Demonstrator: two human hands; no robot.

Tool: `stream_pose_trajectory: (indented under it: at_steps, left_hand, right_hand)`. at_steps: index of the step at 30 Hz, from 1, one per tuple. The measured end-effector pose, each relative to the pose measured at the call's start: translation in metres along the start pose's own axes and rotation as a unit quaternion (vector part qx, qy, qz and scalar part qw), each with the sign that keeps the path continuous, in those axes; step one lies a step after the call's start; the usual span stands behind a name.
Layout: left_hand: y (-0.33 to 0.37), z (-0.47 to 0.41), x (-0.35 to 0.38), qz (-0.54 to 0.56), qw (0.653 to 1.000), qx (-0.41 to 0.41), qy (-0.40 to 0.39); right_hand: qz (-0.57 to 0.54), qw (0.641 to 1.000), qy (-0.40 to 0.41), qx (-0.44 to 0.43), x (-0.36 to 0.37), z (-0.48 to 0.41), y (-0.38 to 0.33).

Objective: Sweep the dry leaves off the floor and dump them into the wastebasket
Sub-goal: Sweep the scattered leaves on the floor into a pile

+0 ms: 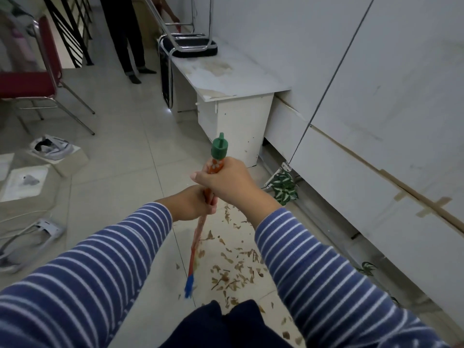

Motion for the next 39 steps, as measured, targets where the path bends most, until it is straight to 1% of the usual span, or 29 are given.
stream_pose_trajectory:
  at_steps: [5, 9, 13, 20, 25, 28, 31, 35, 37, 39]
  left_hand:
    - [-0.016, -0.031, -0.047, 0.013, 1.0, 0.0, 0.027]
    - [-0.037, -0.05, -0.084, 0.004, 0.999, 0.025, 0.024]
    - [-0.067, -0.072, -0.126, -0.022, 0.998, 0.054, 0.016]
    - [-0.131, -0.101, -0.203, -0.056, 0.995, 0.079, -0.009]
    - [-0.167, -0.126, -0.235, -0.052, 0.991, 0.113, -0.047]
    - [-0.184, -0.149, -0.244, -0.034, 0.988, 0.137, -0.062]
    - [-0.19, -0.169, -0.252, -0.002, 0.986, 0.157, -0.057]
    - [-0.191, -0.198, -0.259, 0.042, 0.989, 0.133, -0.057]
    - [-0.19, -0.212, -0.263, 0.08, 0.987, 0.123, -0.071]
    - [-0.196, -0.229, -0.265, 0.101, 0.983, 0.141, -0.059]
  right_hand:
    - [0.013, 1.0, 0.007, -0.022, 0.008, -0.058, -0.016]
    - [0.028, 0.999, 0.01, -0.03, 0.026, -0.097, -0.031]
    - [0.032, 0.998, 0.033, -0.03, 0.051, -0.138, -0.049]
    - [0.016, 0.995, 0.091, 0.025, 0.116, -0.212, -0.084]
    - [-0.04, 0.985, 0.154, 0.071, 0.145, -0.241, -0.089]
    - [-0.045, 0.98, 0.174, 0.083, 0.157, -0.257, -0.084]
    - [-0.013, 0.98, 0.178, 0.09, 0.162, -0.28, -0.076]
    - [0.03, 0.984, 0.153, 0.084, 0.163, -0.315, -0.068]
    - [0.031, 0.985, 0.148, 0.083, 0.16, -0.331, -0.065]
    - [0.032, 0.984, 0.15, 0.091, 0.159, -0.345, -0.061]
Point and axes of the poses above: each hand's wrist, its own z-axis away from the middle knuckle, its own x-axis out of the palm, y = z × x, the point moved 1 cm from there along -z, towards the middle knuckle, and after that the axes turned 5 degrees about -x, right-handed, at the moved point
